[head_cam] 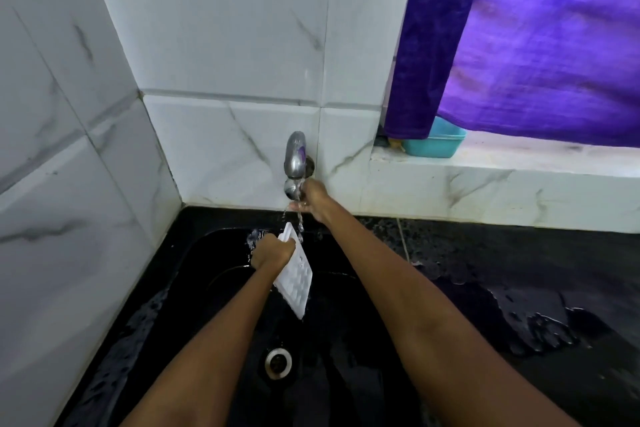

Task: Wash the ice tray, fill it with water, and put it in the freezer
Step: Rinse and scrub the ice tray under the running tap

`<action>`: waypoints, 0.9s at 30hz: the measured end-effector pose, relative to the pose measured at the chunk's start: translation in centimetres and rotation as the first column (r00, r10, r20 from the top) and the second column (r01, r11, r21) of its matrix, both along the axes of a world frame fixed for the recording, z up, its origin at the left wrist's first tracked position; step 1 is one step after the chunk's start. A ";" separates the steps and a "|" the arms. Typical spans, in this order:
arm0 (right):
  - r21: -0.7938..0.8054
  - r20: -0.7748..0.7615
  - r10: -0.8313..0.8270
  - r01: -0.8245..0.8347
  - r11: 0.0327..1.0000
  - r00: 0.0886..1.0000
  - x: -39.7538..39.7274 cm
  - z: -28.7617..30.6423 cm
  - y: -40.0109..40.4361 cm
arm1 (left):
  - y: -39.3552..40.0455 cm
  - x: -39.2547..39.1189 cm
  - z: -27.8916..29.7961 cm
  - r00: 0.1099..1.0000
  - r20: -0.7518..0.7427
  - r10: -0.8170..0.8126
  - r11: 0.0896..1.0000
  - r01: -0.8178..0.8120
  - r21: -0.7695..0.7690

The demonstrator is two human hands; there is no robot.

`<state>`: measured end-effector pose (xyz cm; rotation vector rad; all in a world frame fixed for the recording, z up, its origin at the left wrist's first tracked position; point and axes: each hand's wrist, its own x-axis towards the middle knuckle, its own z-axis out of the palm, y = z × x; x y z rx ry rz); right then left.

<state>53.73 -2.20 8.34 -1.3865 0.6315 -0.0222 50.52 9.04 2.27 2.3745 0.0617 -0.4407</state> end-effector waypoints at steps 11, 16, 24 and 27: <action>-0.112 0.021 0.081 -0.079 0.991 0.996 1.0 -1.9 -0.6 | 3.5 -0.1 -3.5 0.997 -0.066 0.032 0.993 -0.040 -0.114; -0.041 -0.123 0.141 -0.147 0.988 0.982 -2.8 -3.6 -1.4 | 6.3 -0.1 -3.9 0.991 -0.081 0.104 0.957 -0.122 -0.265; -0.169 -0.528 0.280 -0.422 0.891 0.802 -13.2 -10.2 -0.4 | 12.2 -2.1 -3.9 0.901 -0.348 0.260 0.770 -0.411 -0.489; -0.151 -0.499 0.341 -0.467 0.871 0.797 -15.1 -10.0 0.3 | 13.2 -3.3 -3.9 0.888 -0.400 0.228 0.749 -0.423 -0.511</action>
